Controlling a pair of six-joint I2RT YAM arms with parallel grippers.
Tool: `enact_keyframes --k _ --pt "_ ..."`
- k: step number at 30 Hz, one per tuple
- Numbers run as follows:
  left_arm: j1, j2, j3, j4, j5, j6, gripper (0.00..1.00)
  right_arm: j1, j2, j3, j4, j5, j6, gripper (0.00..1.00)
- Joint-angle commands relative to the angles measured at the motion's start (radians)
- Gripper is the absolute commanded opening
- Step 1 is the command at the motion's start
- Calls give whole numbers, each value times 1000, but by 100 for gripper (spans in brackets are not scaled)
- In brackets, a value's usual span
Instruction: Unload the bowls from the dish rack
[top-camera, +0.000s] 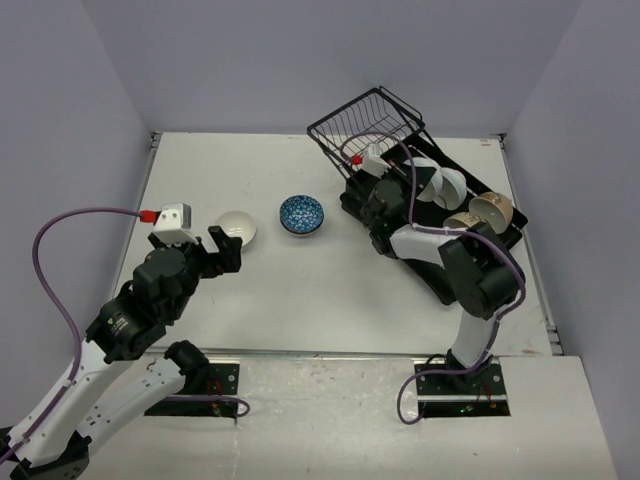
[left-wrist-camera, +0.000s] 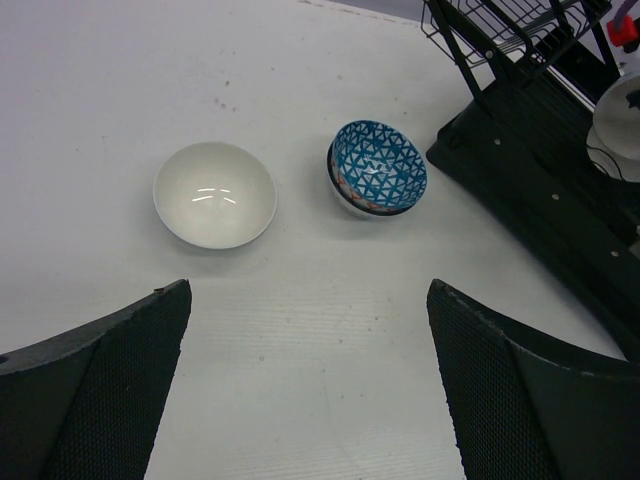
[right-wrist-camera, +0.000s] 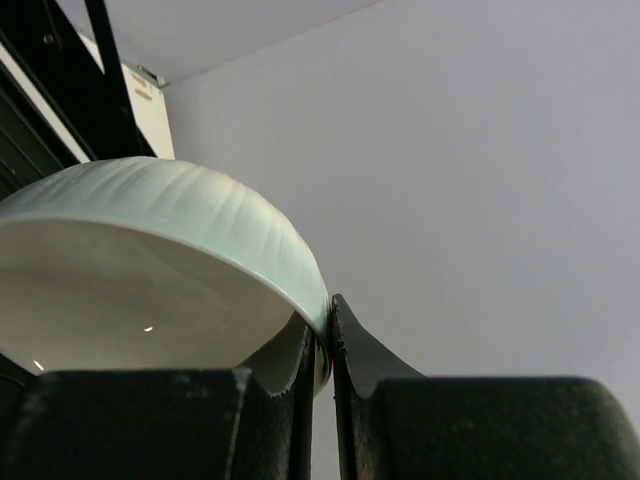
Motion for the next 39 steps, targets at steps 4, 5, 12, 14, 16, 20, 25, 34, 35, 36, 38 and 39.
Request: enact_keyframes --k 4,5,12,14,16,20,25,34,35,36,38,39 --pt "7 2 -2 41 -19 22 100 10 -220 74 -608 -37 603 0" --pt "8 4 -2 39 -19 21 100 11 -234 143 -890 -47 823 0" --pt "27 12 10 23 -67 -16 100 33 -389 370 -1557 -275 1380 0" --pt "33 13 21 -14 -142 -46 100 45 -439 433 -1650 -434 1469 0" --pt "41 19 41 -42 -194 -85 100 59 -467 467 -1687 -595 1550 0" --pt "64 38 62 -51 -211 -111 100 89 -463 539 -1680 -904 1661 0" --pt "65 62 148 -80 -260 -91 100 169 -265 697 -1652 -1189 1823 0" --pt "67 -34 165 -34 -418 6 100 240 290 1318 -1948 -1254 1916 0" --pt "65 -48 147 -21 -421 4 100 252 319 1347 -1962 -1243 1916 0" --pt "67 -65 127 7 -412 4 100 255 341 1361 -1959 -1245 1916 0" --pt "67 -87 84 27 -400 4 100 260 367 1346 -1933 -1240 1917 0" --pt "67 -87 76 35 -389 6 100 263 375 1343 -1922 -1230 1916 0"
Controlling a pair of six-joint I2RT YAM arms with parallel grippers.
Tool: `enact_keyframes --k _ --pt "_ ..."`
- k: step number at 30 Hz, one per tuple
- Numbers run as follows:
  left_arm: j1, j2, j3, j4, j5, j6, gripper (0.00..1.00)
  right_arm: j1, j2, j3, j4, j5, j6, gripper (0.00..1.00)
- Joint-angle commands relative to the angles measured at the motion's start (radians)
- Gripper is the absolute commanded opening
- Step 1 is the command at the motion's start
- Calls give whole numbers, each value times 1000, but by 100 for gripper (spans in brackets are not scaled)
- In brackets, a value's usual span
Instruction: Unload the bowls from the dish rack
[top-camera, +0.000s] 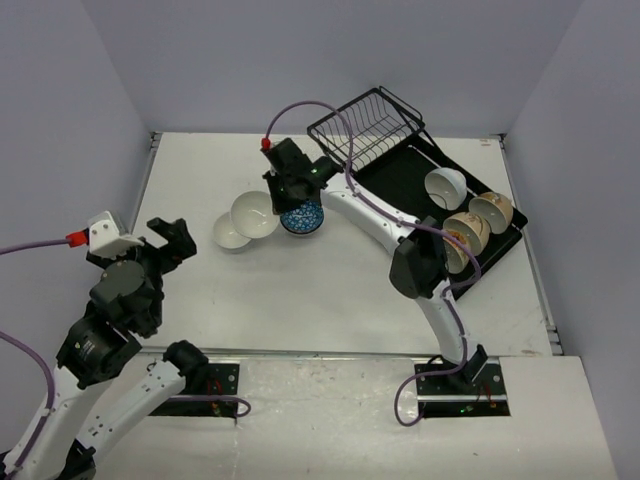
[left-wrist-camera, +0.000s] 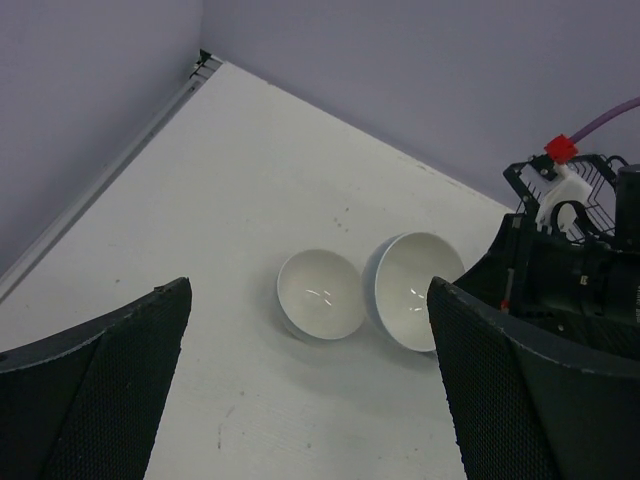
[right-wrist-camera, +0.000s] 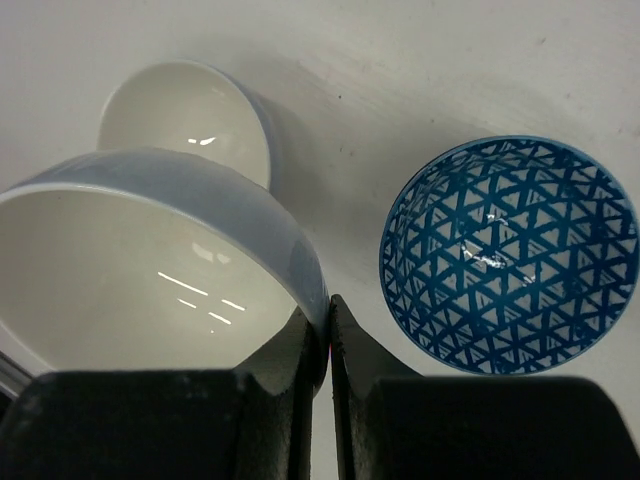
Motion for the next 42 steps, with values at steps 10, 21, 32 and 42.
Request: enact_keyframes --k 10,21,32,42 --pt "129 76 -72 105 143 68 100 52 79 155 32 -35 6 0" --pt "154 72 -85 124 194 80 100 76 159 188 155 28 -37 0" --pt "154 74 -88 129 214 89 100 104 181 167 210 54 -71 6" --pt "154 74 -91 129 219 92 100 105 196 169 204 60 -85 18"
